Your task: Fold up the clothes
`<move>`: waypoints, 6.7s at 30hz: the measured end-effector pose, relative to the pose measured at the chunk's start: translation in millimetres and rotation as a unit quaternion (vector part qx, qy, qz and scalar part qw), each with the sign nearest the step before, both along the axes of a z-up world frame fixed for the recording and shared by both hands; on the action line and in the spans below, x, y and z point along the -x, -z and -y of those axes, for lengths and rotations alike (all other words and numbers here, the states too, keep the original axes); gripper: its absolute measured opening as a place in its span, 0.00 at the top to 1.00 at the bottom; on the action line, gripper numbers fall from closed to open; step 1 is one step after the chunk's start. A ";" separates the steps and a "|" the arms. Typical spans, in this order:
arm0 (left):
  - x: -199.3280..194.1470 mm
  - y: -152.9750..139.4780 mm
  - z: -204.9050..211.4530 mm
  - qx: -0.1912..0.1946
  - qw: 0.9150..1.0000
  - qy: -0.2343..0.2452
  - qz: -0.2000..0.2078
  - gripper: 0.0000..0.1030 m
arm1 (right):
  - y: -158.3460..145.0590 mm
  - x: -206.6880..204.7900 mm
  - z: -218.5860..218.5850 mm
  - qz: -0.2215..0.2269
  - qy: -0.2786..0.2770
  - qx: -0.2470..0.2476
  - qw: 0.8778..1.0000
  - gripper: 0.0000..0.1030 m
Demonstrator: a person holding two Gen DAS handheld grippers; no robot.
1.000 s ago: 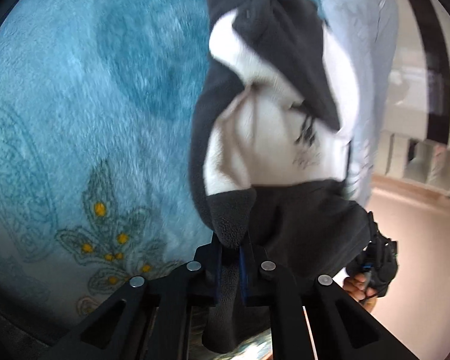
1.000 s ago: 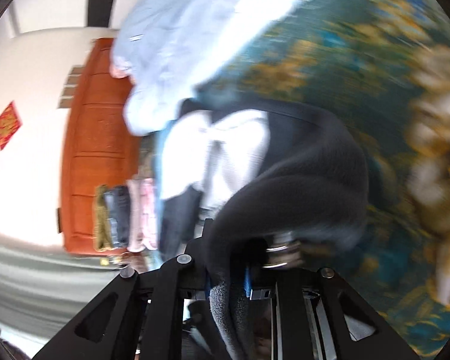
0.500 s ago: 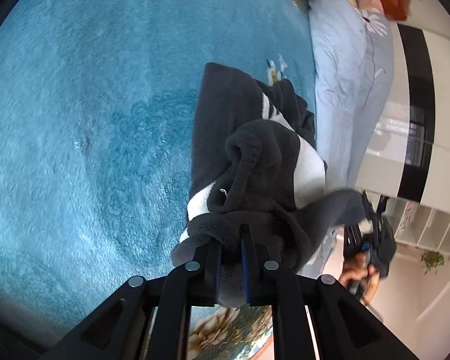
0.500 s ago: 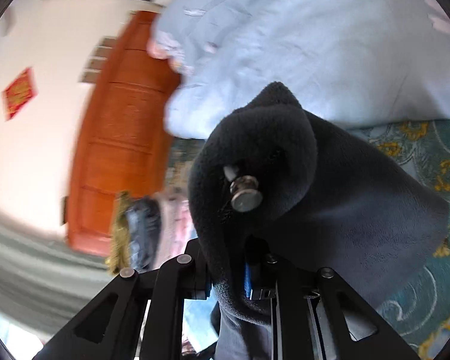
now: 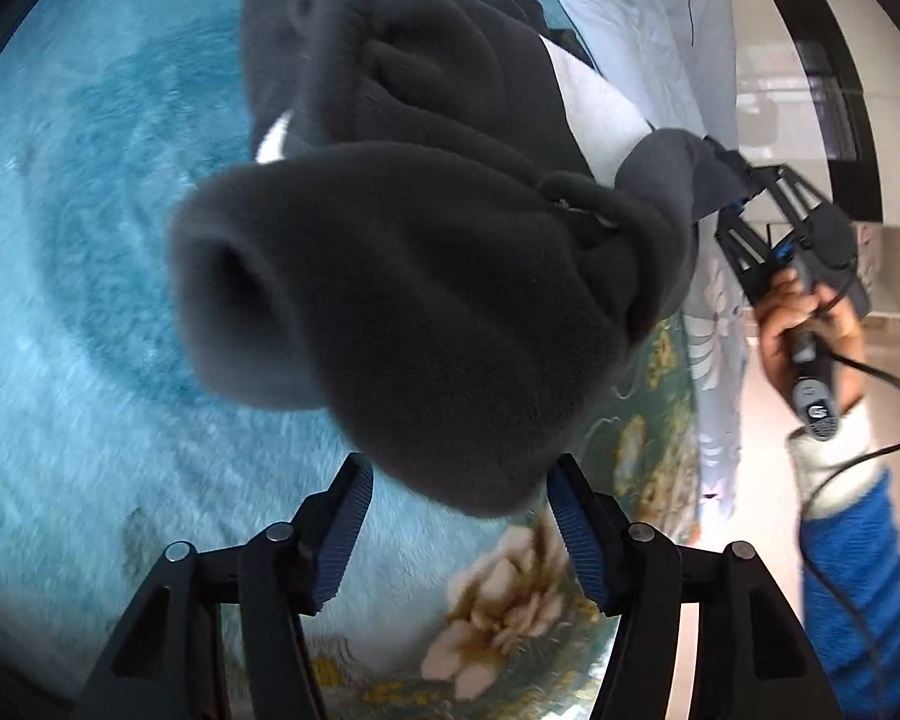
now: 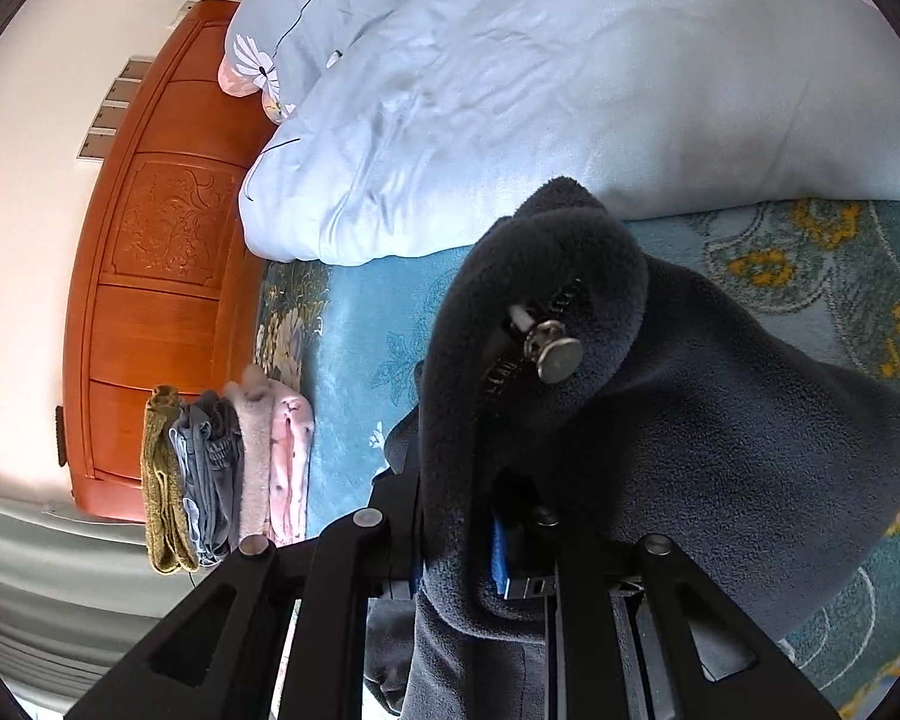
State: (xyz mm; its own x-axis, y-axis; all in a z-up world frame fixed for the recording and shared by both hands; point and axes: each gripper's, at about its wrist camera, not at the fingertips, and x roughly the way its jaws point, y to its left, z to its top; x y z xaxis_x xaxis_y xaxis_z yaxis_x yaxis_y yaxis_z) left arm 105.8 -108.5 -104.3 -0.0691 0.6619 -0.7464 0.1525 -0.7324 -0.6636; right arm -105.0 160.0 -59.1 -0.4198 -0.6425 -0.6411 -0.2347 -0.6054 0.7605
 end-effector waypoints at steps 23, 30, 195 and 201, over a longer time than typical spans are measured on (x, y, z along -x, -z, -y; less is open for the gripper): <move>-40.9 -61.0 97.3 -0.251 0.963 -0.093 0.018 0.91 | -76.9 -93.3 -63.7 -0.032 -0.044 -0.095 0.994 0.82; 20.1 -25.3 129.8 -0.268 0.936 -0.216 0.070 0.91 | -60.0 -7.5 -0.2 0.025 -0.089 -0.156 0.983 0.82; -0.3 -3.1 108.0 -0.100 0.940 -0.326 0.019 0.22 | 83.1 -20.5 -28.7 -0.030 0.013 0.039 0.999 0.13; 24.8 -9.2 90.8 -0.089 0.960 -0.267 0.002 0.22 | 87.8 -12.9 -22.2 -0.024 0.029 0.055 0.998 0.13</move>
